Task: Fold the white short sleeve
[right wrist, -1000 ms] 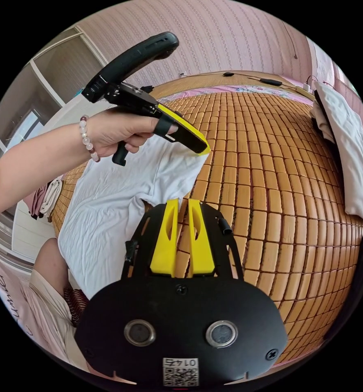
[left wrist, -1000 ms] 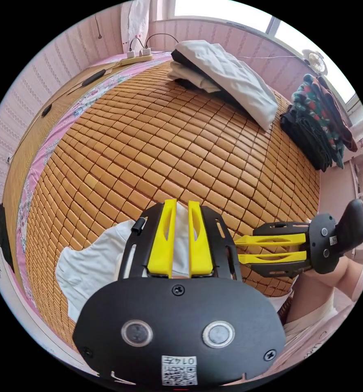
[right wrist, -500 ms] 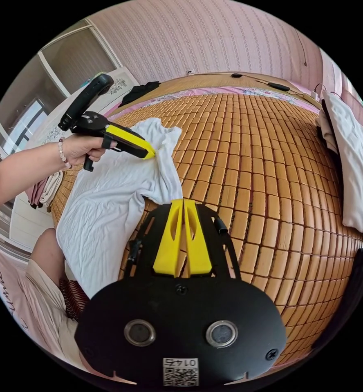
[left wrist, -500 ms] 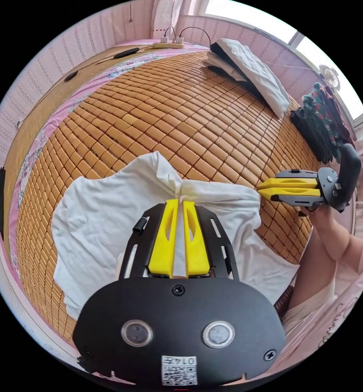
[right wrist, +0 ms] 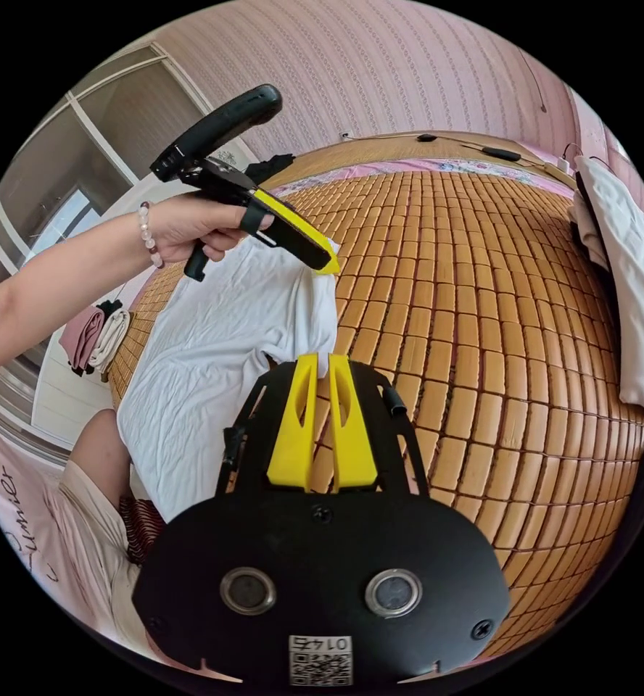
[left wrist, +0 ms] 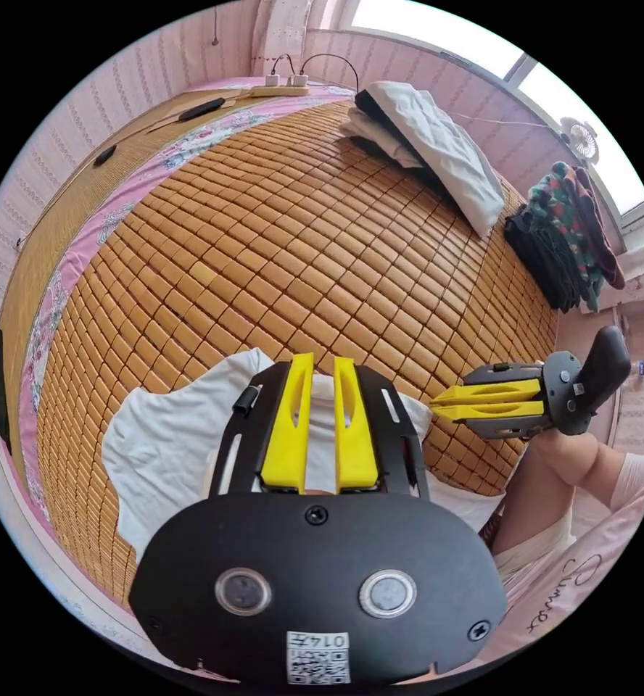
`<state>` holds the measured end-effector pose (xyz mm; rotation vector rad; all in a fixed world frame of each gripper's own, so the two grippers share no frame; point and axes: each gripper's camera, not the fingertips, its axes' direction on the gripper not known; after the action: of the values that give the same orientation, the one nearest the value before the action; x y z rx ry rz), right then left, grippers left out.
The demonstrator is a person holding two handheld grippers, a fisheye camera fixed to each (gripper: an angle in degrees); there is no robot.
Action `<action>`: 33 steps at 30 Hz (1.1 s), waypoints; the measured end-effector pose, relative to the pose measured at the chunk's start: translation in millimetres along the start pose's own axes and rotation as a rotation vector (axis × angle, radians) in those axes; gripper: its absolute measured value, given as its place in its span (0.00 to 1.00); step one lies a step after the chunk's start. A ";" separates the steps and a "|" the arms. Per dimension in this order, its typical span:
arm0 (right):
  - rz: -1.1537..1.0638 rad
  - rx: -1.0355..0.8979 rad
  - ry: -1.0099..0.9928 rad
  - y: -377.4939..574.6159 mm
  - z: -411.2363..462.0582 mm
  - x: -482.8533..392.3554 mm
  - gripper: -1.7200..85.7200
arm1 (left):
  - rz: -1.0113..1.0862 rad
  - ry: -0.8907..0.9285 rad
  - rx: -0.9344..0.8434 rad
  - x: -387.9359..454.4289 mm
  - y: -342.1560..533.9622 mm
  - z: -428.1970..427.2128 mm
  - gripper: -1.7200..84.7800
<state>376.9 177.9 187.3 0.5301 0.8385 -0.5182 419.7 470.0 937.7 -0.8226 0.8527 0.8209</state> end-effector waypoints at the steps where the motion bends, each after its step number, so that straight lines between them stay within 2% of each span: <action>1: 0.002 -0.013 -0.013 -0.8 2.1 1.9 0.06 | 0.007 -0.029 -0.132 2.6 -10.7 19.5 0.09; 2: 0.002 -0.022 -0.022 -1.5 4.4 2.9 0.06 | 0.019 -0.053 -0.237 4.3 -16.9 35.5 0.09; 6: -0.017 -0.042 -0.023 -4.2 9.1 1.7 0.04 | 0.098 -0.071 -0.235 11.3 -24.1 32.7 0.02; 8: -0.025 -0.036 -0.012 -4.9 6.8 1.4 0.03 | 0.135 -0.113 -0.141 16.6 -26.1 24.4 0.01; 13: -0.007 -0.020 0.000 -8.6 0.5 6.8 0.02 | 0.143 -0.079 0.076 16.0 -31.7 12.7 0.01; 19: -0.024 0.092 -0.003 -15.6 -1.0 -0.2 0.02 | 0.148 -0.016 0.108 7.8 -31.2 17.7 0.01; 24: -0.027 -0.002 0.096 -29.2 20.2 -11.9 0.02 | 0.164 0.060 0.085 2.5 -23.3 23.5 0.02; 33: -0.010 -0.098 0.070 -49.3 20.3 -15.6 0.02 | 0.073 0.131 0.109 -25.5 2.2 0.6 0.07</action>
<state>348.9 131.5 199.6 0.4563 0.9289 -0.4676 407.5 464.6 959.5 -0.7582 1.0402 0.7835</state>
